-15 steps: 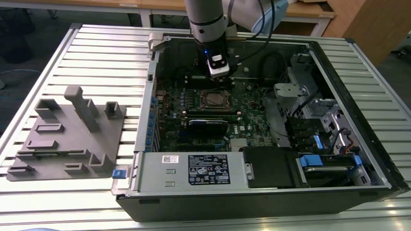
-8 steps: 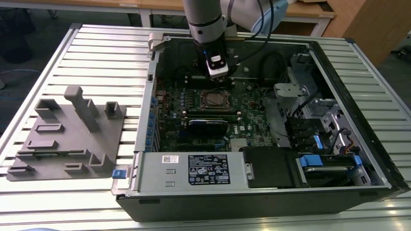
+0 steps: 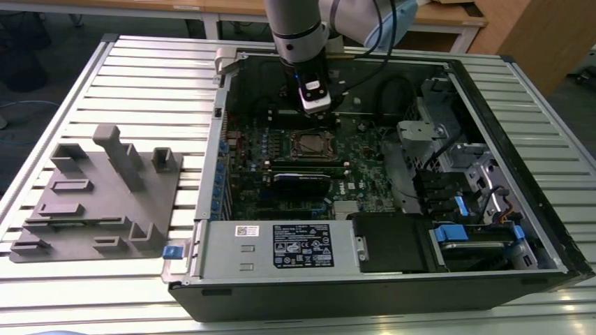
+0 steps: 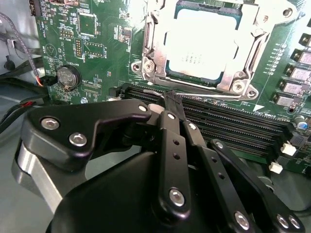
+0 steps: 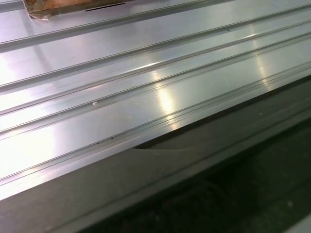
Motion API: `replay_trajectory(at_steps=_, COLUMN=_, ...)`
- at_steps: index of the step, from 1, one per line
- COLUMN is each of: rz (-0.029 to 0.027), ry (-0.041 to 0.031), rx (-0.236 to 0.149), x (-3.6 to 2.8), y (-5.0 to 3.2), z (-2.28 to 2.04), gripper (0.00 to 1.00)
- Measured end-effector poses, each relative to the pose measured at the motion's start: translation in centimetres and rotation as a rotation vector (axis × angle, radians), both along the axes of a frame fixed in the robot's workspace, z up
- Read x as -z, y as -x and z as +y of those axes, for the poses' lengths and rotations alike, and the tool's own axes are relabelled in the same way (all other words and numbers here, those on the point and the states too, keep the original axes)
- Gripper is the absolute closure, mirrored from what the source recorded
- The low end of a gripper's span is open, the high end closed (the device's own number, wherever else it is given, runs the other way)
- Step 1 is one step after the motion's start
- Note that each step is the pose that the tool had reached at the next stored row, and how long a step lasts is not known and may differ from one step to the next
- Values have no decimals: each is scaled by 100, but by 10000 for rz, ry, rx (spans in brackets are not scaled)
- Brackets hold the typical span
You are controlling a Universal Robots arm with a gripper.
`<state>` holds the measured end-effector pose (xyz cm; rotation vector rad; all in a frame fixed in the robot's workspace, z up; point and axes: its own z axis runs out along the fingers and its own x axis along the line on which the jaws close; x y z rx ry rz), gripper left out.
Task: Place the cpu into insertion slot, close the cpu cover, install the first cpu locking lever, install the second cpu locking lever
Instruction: 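Install the first cpu locking lever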
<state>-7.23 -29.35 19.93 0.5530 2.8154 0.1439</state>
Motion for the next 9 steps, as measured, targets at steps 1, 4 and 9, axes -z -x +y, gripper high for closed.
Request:
replay_trajectory(at_steps=1, rz=0, ry=0, rx=1, x=0, y=0, z=1, gripper=89)
replay_trajectory(at_steps=4, rz=0, ry=-3, rx=-1, x=0, y=0, z=3, gripper=89)
replay_trajectory(at_steps=9, rz=0, ry=-18, rx=-1, x=3, y=0, z=11, gripper=89)
